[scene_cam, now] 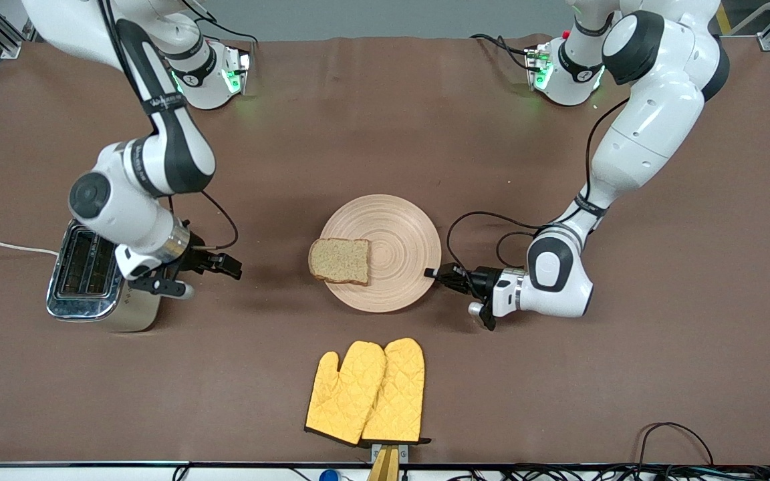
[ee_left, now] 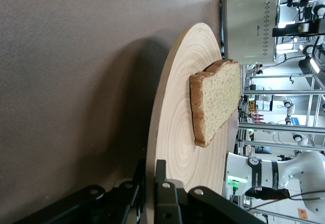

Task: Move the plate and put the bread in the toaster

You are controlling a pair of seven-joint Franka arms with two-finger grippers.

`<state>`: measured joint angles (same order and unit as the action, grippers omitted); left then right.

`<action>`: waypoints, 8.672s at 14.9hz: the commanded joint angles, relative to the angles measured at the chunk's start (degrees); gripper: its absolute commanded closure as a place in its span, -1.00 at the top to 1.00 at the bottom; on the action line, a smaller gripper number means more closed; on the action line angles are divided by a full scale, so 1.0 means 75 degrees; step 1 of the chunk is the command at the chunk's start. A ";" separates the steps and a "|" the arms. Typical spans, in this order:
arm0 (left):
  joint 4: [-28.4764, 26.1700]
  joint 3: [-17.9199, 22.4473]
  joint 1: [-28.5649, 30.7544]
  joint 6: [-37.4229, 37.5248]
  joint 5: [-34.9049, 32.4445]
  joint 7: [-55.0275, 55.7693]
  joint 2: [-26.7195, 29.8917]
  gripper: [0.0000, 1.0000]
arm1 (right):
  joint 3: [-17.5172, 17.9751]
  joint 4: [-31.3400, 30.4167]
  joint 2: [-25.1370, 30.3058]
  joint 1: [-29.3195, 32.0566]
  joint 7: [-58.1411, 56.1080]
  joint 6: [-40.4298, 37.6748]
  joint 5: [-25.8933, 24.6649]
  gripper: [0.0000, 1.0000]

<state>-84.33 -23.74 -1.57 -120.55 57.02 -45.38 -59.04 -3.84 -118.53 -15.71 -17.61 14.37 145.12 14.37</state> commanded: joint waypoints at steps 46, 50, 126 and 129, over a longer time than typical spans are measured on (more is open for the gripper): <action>-0.0686 0.2345 0.0115 0.4319 -0.7919 0.6766 0.8165 1.00 | -0.0259 0.2710 -0.1444 -0.1707 0.2735 -0.2714 -0.0145 -0.99; -0.0639 0.2345 0.0127 0.4308 -0.7919 0.6707 0.8118 1.00 | -0.0682 0.4129 -0.1456 -0.1590 0.2713 -0.5280 -0.1771 -0.99; 0.0099 0.2298 0.0116 0.4730 -0.7861 0.6472 0.7790 1.00 | -0.0812 0.2726 0.4157 0.1997 -0.1517 -0.7303 -0.2138 1.00; 0.0099 0.2298 0.0104 0.4730 -0.7849 0.6472 0.7790 1.00 | -0.0812 0.2761 0.3924 0.1996 -0.1529 -0.7279 -0.2138 1.00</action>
<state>-85.27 -6.45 -0.71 -86.42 -2.27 3.74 0.04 -10.20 -96.04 13.65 -2.50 3.31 89.12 -0.88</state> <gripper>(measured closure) 0.000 0.000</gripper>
